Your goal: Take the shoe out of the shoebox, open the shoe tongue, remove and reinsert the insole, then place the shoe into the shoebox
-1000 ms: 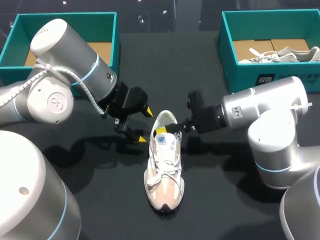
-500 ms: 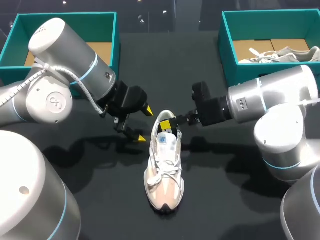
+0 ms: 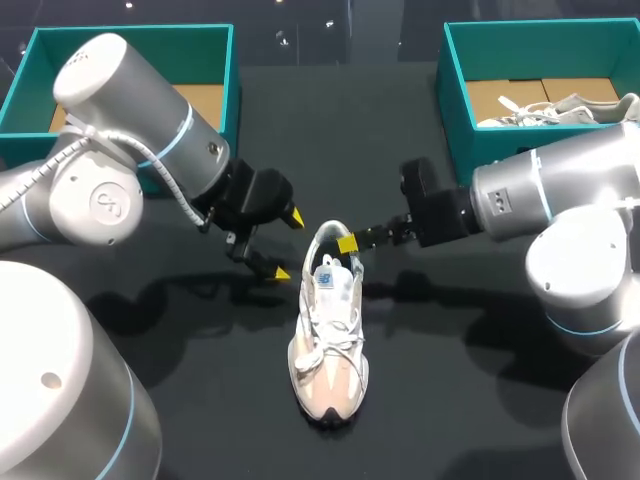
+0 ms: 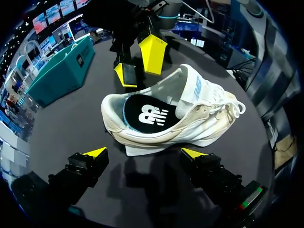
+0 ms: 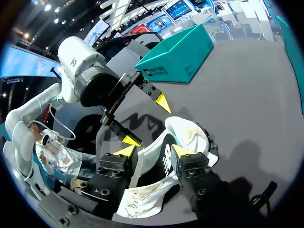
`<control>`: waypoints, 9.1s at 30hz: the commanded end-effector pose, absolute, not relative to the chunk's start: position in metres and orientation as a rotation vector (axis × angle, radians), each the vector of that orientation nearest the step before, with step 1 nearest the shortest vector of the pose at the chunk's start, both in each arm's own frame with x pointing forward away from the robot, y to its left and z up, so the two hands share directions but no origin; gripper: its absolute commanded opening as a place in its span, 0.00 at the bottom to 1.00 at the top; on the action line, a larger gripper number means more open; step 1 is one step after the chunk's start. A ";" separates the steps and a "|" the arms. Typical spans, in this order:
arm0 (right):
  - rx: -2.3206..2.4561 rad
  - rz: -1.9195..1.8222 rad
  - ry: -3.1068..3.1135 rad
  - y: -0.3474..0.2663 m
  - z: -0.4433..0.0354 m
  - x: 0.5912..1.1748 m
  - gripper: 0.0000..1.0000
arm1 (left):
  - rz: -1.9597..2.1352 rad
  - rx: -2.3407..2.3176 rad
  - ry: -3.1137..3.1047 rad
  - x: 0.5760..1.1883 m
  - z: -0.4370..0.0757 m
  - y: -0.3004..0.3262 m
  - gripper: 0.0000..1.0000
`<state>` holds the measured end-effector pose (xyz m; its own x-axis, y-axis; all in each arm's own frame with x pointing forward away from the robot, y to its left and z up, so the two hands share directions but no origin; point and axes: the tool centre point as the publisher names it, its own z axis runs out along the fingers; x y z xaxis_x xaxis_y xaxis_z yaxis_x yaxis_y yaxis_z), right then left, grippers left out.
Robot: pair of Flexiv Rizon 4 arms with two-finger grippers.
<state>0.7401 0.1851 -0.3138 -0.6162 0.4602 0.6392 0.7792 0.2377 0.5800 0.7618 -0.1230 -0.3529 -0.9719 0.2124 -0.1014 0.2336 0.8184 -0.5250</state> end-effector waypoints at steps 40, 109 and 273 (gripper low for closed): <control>-1.727 -0.313 -2.405 0.091 -0.222 0.755 0.40 | -0.675 0.923 2.910 0.844 -0.271 -0.011 1.00; -2.549 0.076 -2.207 0.248 -0.281 0.730 0.00 | -0.699 1.157 2.822 0.883 -0.239 0.030 1.00; -2.113 0.059 -2.452 0.235 -0.323 0.741 0.03 | -0.699 1.157 2.822 0.883 -0.239 0.030 1.00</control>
<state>0.7425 0.2377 -0.3316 -0.1454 0.9847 -0.0963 0.9884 0.1489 0.0303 0.8829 0.0298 -0.2399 -0.7269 0.6632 -0.1784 0.6694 0.6262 -0.3997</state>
